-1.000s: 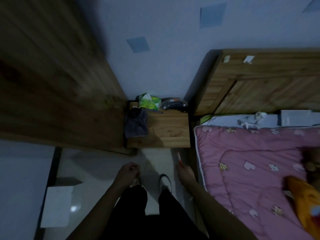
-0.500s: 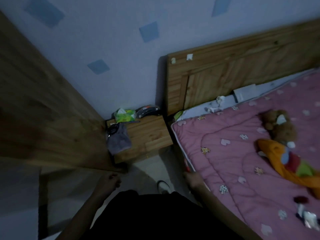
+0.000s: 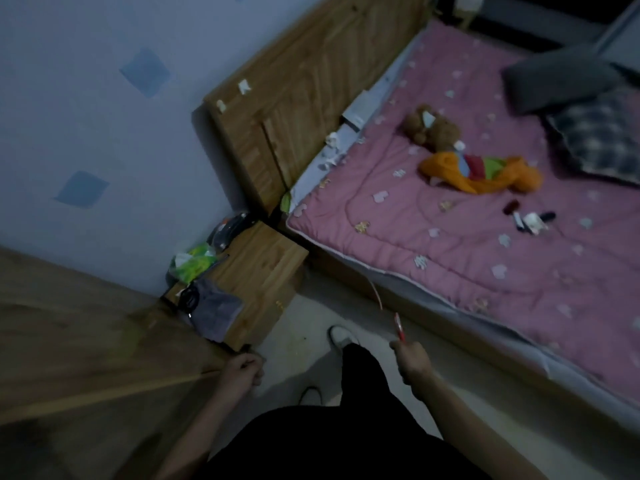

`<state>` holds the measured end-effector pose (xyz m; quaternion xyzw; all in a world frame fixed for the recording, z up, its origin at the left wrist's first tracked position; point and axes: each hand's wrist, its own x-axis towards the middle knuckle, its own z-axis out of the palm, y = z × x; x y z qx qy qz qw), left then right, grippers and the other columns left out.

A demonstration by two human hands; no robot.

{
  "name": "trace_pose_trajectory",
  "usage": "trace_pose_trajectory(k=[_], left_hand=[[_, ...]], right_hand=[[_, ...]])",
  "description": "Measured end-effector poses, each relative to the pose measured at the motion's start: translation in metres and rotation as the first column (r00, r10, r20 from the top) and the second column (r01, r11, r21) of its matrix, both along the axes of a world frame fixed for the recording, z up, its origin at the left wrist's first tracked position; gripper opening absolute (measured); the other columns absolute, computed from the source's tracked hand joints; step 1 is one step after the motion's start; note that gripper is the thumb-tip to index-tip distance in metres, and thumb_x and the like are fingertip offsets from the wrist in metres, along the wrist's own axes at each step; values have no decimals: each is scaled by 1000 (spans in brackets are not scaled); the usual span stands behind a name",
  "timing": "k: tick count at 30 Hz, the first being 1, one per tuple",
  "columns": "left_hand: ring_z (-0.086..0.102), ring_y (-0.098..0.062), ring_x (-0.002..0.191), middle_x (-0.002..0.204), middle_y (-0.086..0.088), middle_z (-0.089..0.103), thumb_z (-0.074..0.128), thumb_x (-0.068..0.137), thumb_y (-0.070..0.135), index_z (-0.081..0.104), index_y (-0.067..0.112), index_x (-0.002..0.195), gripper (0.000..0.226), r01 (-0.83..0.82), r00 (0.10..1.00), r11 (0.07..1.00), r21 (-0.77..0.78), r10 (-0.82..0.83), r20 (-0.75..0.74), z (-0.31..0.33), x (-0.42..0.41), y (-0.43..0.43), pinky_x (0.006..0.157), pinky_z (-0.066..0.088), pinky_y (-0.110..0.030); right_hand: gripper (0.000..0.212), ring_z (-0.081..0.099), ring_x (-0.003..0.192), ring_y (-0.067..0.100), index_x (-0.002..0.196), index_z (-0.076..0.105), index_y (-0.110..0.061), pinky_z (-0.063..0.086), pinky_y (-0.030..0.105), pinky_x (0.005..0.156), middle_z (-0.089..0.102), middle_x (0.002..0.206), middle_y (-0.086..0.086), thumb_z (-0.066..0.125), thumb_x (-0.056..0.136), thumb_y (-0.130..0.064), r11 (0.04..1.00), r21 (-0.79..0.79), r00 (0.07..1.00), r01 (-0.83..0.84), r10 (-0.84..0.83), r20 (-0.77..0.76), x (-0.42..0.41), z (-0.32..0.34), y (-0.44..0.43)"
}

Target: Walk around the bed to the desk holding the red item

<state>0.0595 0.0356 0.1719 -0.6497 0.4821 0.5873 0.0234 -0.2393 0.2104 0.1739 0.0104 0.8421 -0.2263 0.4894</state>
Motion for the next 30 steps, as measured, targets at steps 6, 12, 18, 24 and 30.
trace_pose_trajectory(k=[6,12,18,24,30], left_hand=[[55,-23,60,66,-9,59,50,98,7,58,8,73,26,324,945,940,103,-328,19,-9,-11,29,61,42,-30],[58,-22,64,72,-10,64,51,97,12,63,6,85,19,620,783,783,39,-621,16,0,-55,73,60,41,-27],[58,-22,66,72,-10,65,51,98,17,63,4,87,21,819,574,574,-15,-819,-9,12,-112,131,62,43,-30],[58,-21,67,74,-9,65,54,97,20,65,5,91,19,913,407,407,-36,-913,-11,15,-161,225,63,42,-31],[60,-21,68,80,-10,68,55,97,26,67,11,92,19,961,276,276,-38,-961,-8,11,-198,329,64,45,-31]], right_hand=[[28,48,53,24,73,61,-6,32,31,53,55,60,7,51,92,-24,947,91,948,309,-298,-113,48,-4,122],[30,48,52,24,67,58,-6,33,33,54,52,57,6,51,88,-25,782,61,779,620,-605,-164,101,-4,223],[36,49,61,24,60,53,-10,35,34,62,53,60,7,53,90,-30,558,10,551,830,-817,-169,148,-11,310],[34,59,64,28,75,63,-4,40,32,59,60,67,11,55,91,-32,370,5,368,929,-923,-115,187,-16,404],[40,61,66,28,71,61,-6,40,31,57,61,66,9,52,98,-35,337,41,340,941,-933,-121,221,-33,501]])
